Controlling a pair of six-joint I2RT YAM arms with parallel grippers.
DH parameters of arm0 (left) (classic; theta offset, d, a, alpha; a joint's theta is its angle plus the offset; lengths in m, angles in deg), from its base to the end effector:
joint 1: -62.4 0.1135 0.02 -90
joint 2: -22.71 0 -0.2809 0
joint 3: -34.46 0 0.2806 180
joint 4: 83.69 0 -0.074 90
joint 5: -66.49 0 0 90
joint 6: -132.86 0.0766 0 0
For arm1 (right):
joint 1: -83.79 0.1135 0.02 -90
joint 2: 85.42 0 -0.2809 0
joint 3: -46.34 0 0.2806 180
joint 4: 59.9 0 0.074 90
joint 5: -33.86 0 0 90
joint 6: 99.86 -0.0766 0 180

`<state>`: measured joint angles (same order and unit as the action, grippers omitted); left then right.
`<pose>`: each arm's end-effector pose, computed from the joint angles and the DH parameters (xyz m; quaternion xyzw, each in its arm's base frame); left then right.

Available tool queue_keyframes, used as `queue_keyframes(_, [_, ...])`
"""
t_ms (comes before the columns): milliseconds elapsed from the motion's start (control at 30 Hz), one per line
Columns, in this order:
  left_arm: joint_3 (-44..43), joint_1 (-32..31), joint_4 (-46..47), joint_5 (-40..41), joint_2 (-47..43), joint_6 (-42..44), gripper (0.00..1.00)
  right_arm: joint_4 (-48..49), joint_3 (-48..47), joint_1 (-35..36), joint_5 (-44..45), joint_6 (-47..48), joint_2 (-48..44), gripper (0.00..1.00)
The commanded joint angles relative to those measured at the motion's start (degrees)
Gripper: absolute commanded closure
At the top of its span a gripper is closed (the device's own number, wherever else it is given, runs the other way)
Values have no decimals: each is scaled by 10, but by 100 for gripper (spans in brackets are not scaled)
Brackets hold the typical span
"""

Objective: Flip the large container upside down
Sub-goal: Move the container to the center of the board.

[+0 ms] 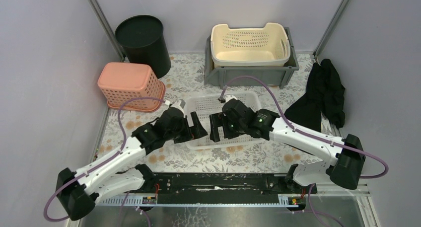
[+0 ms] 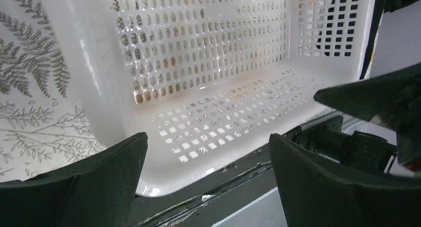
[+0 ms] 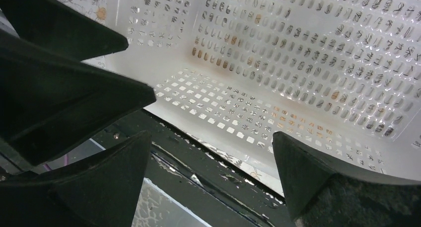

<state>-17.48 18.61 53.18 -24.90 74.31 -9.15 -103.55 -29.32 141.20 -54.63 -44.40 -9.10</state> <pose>0.1695 -0.1651 0.2330 -0.0608 0.9143 -0.3045 0.2602 0.1859 0.2870 0.2780 -0.1777 0.9042 0.2707 0.2785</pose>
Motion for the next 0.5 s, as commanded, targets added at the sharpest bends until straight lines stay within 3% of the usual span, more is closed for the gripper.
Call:
queue_keyframes(0, [-40,-2,63,-6,61,7,0,34,24,-1,6,8,-24,1])
queue_keyframes(467, [-49,-6,161,-17,180,-33,0,43,83,-1,-96,-19,-43,1])
